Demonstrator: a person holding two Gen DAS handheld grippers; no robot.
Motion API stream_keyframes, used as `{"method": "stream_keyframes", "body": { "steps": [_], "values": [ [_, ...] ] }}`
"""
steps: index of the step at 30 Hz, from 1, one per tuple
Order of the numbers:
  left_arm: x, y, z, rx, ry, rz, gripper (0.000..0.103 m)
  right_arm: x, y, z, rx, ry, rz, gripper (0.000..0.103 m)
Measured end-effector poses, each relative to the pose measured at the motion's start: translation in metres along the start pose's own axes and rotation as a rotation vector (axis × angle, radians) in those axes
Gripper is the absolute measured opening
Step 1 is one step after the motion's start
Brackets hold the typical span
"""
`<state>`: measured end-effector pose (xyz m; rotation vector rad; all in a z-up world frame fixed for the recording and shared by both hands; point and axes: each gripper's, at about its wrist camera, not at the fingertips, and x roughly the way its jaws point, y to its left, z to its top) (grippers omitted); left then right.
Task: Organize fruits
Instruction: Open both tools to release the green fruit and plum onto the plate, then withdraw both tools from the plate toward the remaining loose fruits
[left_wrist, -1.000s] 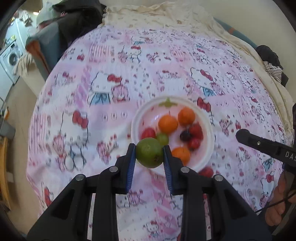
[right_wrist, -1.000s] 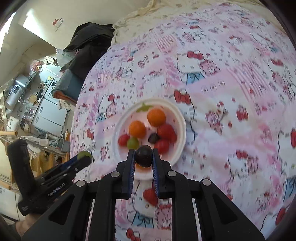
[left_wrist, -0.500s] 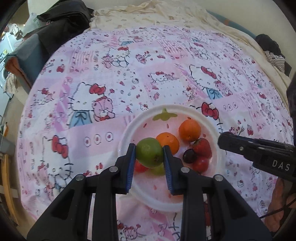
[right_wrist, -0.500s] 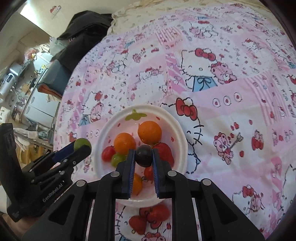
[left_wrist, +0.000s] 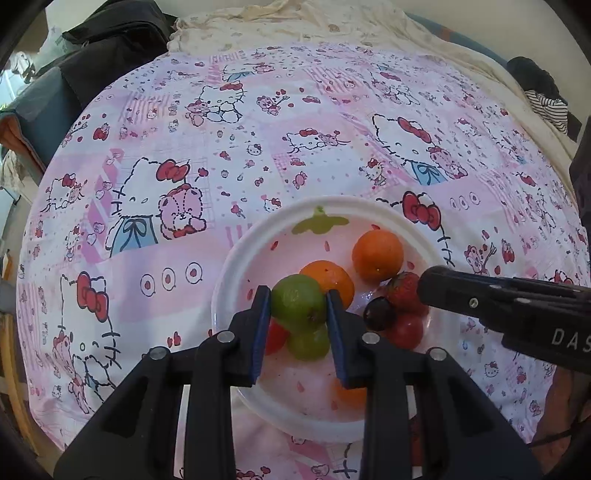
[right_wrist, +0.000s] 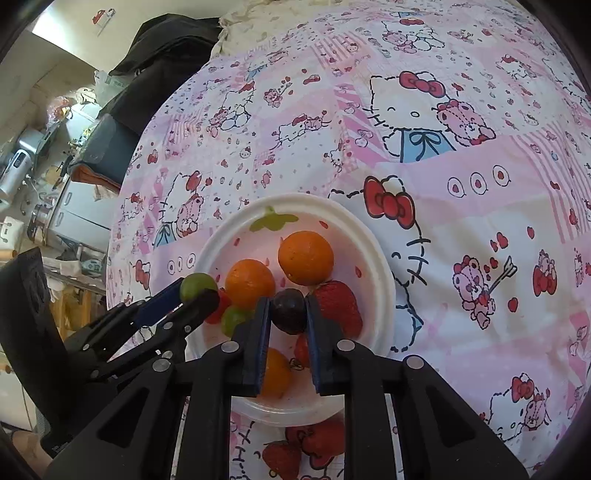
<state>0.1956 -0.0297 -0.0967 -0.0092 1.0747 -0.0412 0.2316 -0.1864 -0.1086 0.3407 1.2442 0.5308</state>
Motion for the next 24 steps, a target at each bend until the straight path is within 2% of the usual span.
{"method": "stream_keyframes", "body": {
  "steps": [2,3,6,7,8,10,12,15,24],
  "values": [
    [0.002,-0.002,-0.001,0.014,0.014,0.005,0.029,0.0,-0.002,0.0,0.013,-0.001,0.013,0.022],
    [0.002,-0.002,-0.001,0.017,0.024,0.007,0.036,0.0,-0.002,0.001,0.017,-0.001,0.015,0.022],
    [0.0,0.0,-0.002,-0.001,0.014,0.003,0.068,-0.005,-0.002,0.002,0.019,-0.02,0.013,0.022],
    [-0.001,0.001,-0.002,-0.008,0.006,0.004,0.074,-0.006,-0.002,0.002,0.02,-0.024,0.014,0.026],
    [-0.003,0.002,-0.001,-0.012,0.001,0.0,0.076,-0.009,-0.002,0.003,0.024,-0.036,0.01,0.03],
    [-0.003,0.002,0.0,-0.015,0.004,-0.007,0.077,-0.012,-0.003,0.003,0.034,-0.055,0.009,0.053],
    [-0.003,0.004,0.0,-0.023,0.007,-0.013,0.077,-0.017,-0.005,0.004,0.052,-0.076,0.018,0.063],
    [-0.007,0.006,0.0,-0.038,-0.009,-0.026,0.077,-0.021,-0.007,0.006,0.059,-0.086,0.015,0.066],
    [-0.027,0.003,0.0,-0.036,-0.059,-0.023,0.077,-0.046,-0.008,0.009,0.066,-0.143,0.012,0.067]
  ]
}}
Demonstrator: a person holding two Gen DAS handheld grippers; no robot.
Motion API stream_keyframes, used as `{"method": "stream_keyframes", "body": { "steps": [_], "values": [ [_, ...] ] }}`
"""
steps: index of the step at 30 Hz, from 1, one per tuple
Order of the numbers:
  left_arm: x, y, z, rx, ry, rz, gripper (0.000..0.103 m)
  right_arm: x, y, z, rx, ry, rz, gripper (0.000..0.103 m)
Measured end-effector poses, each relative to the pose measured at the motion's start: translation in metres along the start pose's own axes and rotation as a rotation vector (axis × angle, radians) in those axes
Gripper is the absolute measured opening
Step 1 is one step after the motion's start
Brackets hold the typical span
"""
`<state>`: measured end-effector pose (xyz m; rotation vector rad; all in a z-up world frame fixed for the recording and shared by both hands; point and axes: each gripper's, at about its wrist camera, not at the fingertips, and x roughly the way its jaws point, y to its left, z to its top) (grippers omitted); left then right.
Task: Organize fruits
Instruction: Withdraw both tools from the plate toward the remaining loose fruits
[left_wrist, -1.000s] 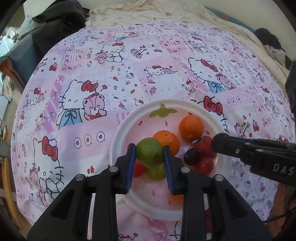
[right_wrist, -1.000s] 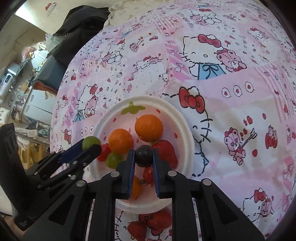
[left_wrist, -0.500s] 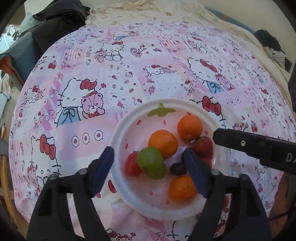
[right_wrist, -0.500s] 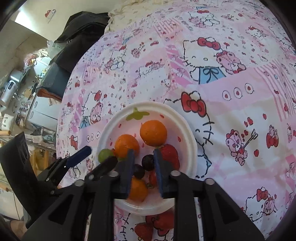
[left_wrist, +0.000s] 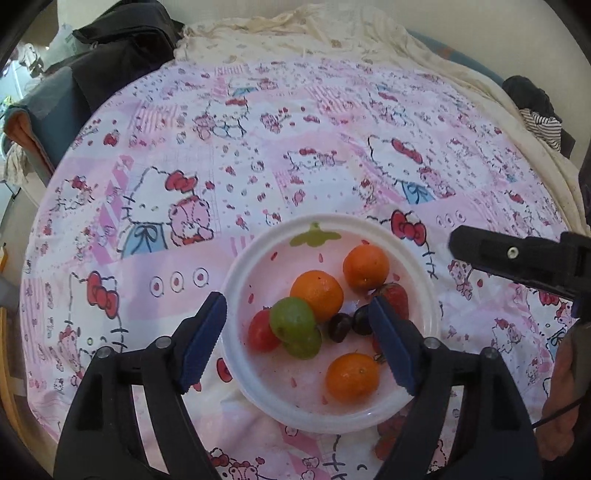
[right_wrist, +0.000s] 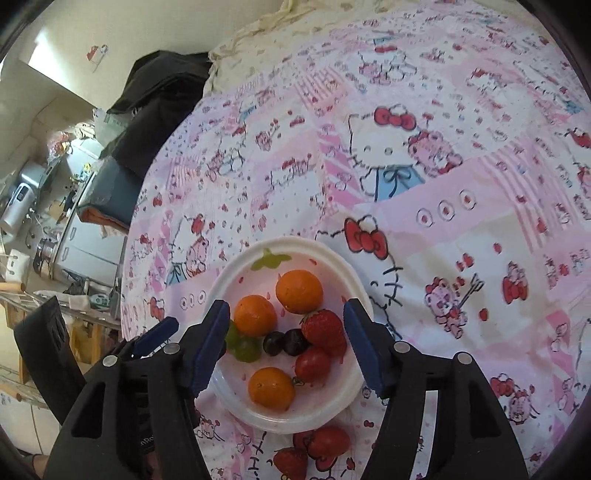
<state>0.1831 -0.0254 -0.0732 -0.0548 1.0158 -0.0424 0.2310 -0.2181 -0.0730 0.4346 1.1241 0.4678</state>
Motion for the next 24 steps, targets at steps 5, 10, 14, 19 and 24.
{"method": "stream_keyframes", "body": {
  "steps": [5,10,14,19,24],
  "values": [
    [-0.017,0.001,-0.002,-0.007,-0.024,0.016,0.077,-0.025,-0.003,-0.005,0.03,-0.037,0.004,0.068],
    [-0.035,0.004,-0.009,-0.008,-0.032,0.011,0.077,-0.045,-0.002,-0.013,0.027,-0.054,-0.004,0.068],
    [-0.05,0.006,-0.012,-0.002,-0.06,0.006,0.077,-0.061,0.001,-0.025,-0.007,-0.069,-0.036,0.068],
    [-0.063,0.003,-0.024,0.035,-0.081,0.027,0.077,-0.077,0.003,-0.044,-0.039,-0.084,-0.081,0.068],
    [-0.077,0.007,-0.035,0.003,-0.092,0.013,0.077,-0.091,0.004,-0.064,-0.038,-0.104,-0.094,0.075]
  ]
}}
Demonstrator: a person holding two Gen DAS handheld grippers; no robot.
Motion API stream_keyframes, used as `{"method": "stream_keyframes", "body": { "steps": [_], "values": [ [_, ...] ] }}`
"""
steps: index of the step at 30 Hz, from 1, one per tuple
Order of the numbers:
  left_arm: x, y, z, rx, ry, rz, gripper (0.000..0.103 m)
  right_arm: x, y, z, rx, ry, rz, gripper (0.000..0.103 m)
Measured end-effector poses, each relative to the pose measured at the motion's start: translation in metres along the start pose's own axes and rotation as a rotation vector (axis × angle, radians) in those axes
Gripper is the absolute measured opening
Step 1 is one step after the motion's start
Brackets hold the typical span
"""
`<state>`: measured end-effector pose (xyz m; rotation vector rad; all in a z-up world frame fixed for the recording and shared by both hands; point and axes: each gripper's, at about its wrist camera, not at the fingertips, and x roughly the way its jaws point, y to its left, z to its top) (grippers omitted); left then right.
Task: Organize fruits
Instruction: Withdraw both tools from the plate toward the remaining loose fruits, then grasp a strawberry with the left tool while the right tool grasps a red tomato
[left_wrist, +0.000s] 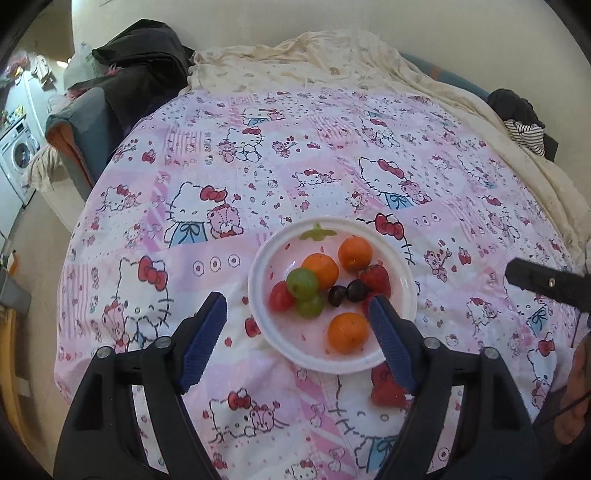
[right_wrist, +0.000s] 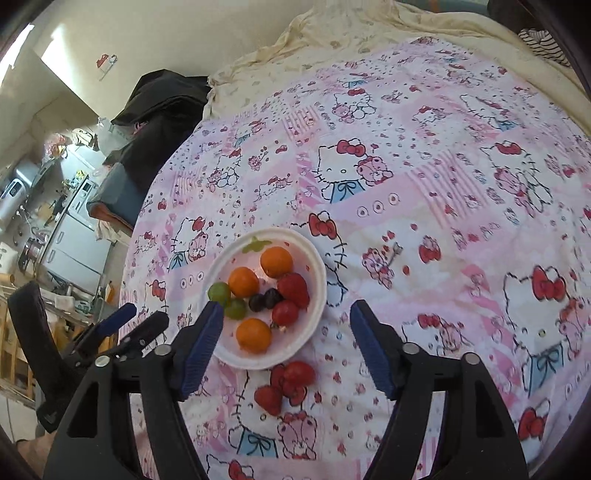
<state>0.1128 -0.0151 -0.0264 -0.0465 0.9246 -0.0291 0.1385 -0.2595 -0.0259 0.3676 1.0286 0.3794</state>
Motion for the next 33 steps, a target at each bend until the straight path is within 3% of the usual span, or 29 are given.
{"method": "stream_keyframes", "body": {
  "steps": [6,9,14,19,25,33],
  "values": [
    [-0.006,0.0,-0.017,-0.037,0.019,-0.016,0.077,-0.006,-0.007,-0.019,0.038,0.015,-0.012,0.077],
    [-0.005,-0.007,-0.027,-0.021,0.039,-0.031,0.077,-0.008,-0.012,-0.024,0.07,0.012,-0.019,0.086],
    [-0.002,-0.015,-0.043,0.002,0.061,-0.023,0.077,-0.01,-0.016,-0.03,0.106,0.019,0.019,0.086],
    [0.017,-0.021,-0.058,-0.01,0.157,-0.041,0.077,-0.013,-0.015,-0.029,0.11,0.007,0.018,0.086],
    [0.043,-0.047,-0.074,0.048,0.248,-0.091,0.077,-0.011,-0.033,-0.026,0.208,0.011,0.037,0.086],
    [0.079,-0.077,-0.082,0.078,0.324,-0.127,0.076,-0.007,-0.049,-0.029,0.265,0.041,0.017,0.086]
  ]
}}
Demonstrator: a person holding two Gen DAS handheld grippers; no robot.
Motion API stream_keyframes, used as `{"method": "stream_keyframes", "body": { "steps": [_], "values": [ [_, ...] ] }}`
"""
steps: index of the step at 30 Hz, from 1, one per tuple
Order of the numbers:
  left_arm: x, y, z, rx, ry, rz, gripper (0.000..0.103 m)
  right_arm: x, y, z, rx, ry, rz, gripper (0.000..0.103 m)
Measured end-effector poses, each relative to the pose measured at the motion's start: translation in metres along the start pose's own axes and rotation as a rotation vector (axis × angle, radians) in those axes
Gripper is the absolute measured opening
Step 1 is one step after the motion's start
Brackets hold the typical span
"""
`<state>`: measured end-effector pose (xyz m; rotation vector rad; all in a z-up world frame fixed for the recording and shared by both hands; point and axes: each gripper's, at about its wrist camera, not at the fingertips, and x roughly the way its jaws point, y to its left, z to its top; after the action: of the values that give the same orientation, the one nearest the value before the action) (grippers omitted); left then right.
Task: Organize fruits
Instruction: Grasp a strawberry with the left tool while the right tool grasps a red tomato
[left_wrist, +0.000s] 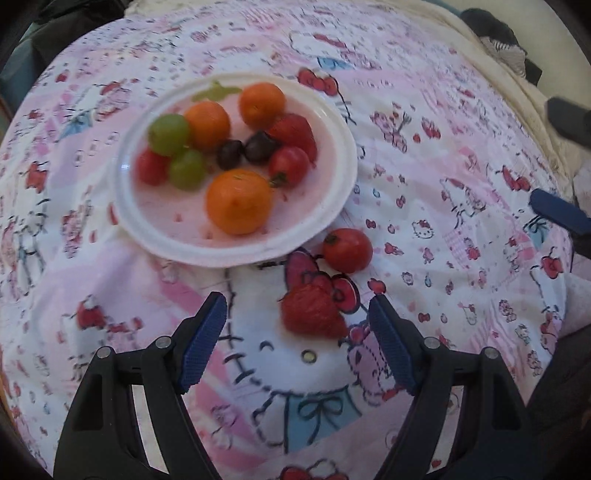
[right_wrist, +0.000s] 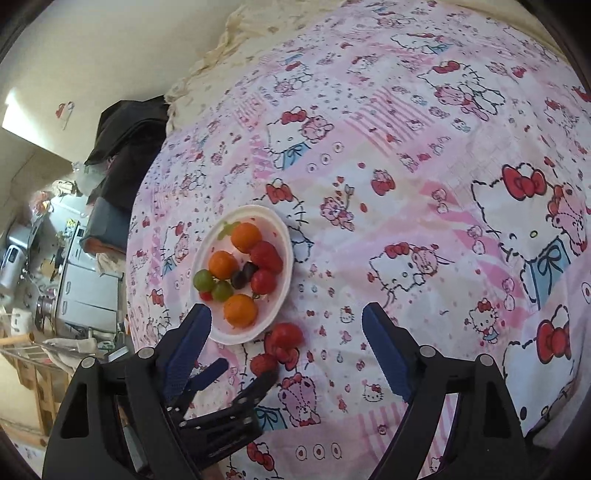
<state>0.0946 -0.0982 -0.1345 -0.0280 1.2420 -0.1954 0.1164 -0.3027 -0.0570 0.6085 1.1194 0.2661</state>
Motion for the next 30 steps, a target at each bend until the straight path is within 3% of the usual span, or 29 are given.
{"method": "stream_keyframes", "body": {
  "steps": [2,6,10,11,12,13,20,26,30],
  "values": [
    [0.008,-0.001,0.002,0.003,0.021,-0.003,0.073,0.001,-0.002,0.0,0.006,0.002,-0.005,0.086],
    [0.014,-0.001,0.003,0.014,0.035,0.01,0.05,0.004,-0.001,-0.001,0.006,0.008,-0.013,0.086],
    [0.013,0.003,0.003,0.009,0.021,0.038,0.047,0.009,0.0,-0.002,0.011,0.024,0.012,0.086],
    [0.012,0.004,0.003,0.004,0.021,0.028,0.042,0.011,-0.001,-0.002,0.02,0.035,0.022,0.086],
    [0.012,0.005,0.002,0.009,0.024,0.024,0.03,0.013,-0.002,-0.003,0.024,0.043,0.025,0.086],
    [0.011,0.004,0.001,0.019,0.025,0.022,0.027,0.014,-0.002,-0.003,0.023,0.047,0.019,0.086],
    [-0.016,0.015,-0.005,0.0,-0.031,0.011,0.027,0.026,0.001,-0.005,-0.037,0.073,-0.058,0.086],
    [-0.047,0.046,-0.007,-0.096,-0.073,0.034,0.027,0.076,0.031,-0.014,-0.265,0.174,-0.218,0.086],
    [-0.059,0.065,-0.006,-0.131,-0.118,0.08,0.027,0.112,0.049,-0.022,-0.404,0.252,-0.236,0.085]
  ]
}}
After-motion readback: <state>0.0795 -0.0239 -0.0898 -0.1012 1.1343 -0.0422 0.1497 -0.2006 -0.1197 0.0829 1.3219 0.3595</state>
